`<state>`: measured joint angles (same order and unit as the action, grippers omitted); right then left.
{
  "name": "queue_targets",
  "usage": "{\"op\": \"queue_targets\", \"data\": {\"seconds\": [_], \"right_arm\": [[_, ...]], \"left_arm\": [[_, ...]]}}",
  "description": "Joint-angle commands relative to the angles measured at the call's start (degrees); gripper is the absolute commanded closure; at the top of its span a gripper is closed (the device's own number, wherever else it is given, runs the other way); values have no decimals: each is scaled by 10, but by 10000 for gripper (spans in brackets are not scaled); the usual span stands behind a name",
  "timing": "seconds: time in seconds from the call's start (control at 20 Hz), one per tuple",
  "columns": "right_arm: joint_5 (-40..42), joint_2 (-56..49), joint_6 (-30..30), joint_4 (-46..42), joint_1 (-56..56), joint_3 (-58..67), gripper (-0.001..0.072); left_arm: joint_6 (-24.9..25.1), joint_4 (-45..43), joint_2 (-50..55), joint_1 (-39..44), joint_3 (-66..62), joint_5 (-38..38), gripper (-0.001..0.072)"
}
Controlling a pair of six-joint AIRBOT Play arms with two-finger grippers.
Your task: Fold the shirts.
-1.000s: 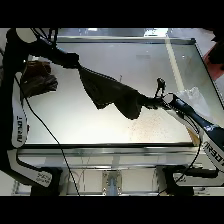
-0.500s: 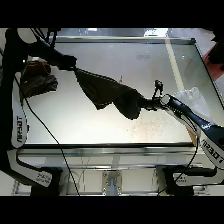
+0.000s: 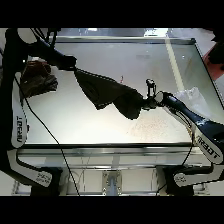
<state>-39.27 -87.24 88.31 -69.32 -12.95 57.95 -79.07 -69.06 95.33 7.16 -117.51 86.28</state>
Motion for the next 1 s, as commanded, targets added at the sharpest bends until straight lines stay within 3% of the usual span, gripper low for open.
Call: {"op": "queue_targets", "data": {"seconds": [0.0,0.25,0.8,0.9,0.95], "right_arm": [[-42,-21,2,-62,-12,29,385],[-41,-22,7,-128,-14,59,401],[-55,-46,2,-135,-39,61,403],[-69,-54,5,-176,-39,61,508],[-76,-61,5,-190,-39,61,522]], "left_arm": [[0,0,0,0,0,0,698],[0,1,0,0,0,0,698],[9,1,0,0,0,0,698],[9,5,0,0,0,0,698],[9,7,0,0,0,0,698]]}}
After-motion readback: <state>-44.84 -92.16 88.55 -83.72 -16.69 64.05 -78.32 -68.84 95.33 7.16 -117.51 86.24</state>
